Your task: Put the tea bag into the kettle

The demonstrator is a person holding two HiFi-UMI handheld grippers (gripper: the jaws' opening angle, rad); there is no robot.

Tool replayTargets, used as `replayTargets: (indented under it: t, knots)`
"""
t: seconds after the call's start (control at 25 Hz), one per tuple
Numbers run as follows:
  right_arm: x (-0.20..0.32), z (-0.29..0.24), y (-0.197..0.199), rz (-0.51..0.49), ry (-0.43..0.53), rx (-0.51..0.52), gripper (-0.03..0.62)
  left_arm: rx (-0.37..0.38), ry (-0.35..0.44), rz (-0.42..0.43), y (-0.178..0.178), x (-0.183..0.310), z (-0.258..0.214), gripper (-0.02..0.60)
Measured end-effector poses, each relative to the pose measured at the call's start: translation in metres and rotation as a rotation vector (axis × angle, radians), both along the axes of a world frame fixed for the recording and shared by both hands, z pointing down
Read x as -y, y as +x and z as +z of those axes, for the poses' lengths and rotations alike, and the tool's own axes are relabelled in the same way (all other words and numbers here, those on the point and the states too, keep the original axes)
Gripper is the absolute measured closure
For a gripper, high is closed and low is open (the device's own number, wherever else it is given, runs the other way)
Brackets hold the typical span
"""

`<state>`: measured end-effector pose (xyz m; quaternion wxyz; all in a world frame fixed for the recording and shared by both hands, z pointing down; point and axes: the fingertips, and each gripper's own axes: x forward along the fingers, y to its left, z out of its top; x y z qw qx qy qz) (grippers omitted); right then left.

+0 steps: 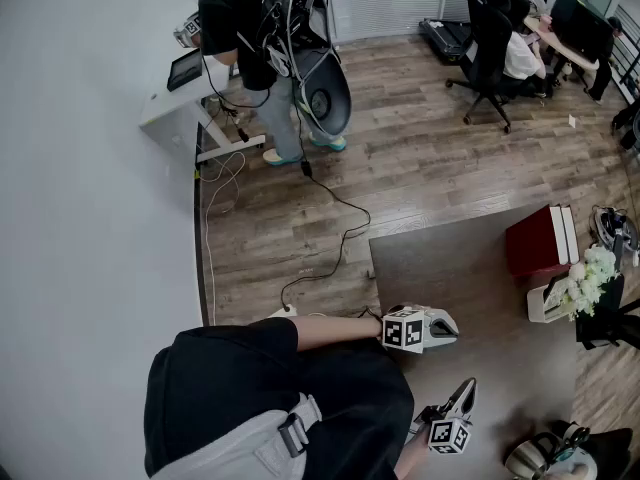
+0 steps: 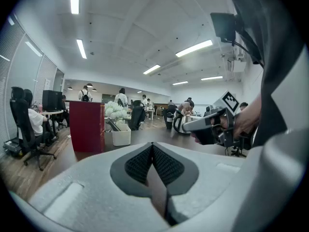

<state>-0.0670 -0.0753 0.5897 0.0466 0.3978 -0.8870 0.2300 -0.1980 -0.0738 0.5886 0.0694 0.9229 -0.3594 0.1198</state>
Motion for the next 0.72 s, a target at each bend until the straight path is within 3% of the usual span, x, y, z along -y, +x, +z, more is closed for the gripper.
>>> replayTargets:
  t: [0.72]
  knots:
    - [0.008, 0.007, 0.0, 0.0, 0.046, 0.033, 0.589, -0.013, 0.02, -0.024, -0.008, 0.001, 0.007, 0.577]
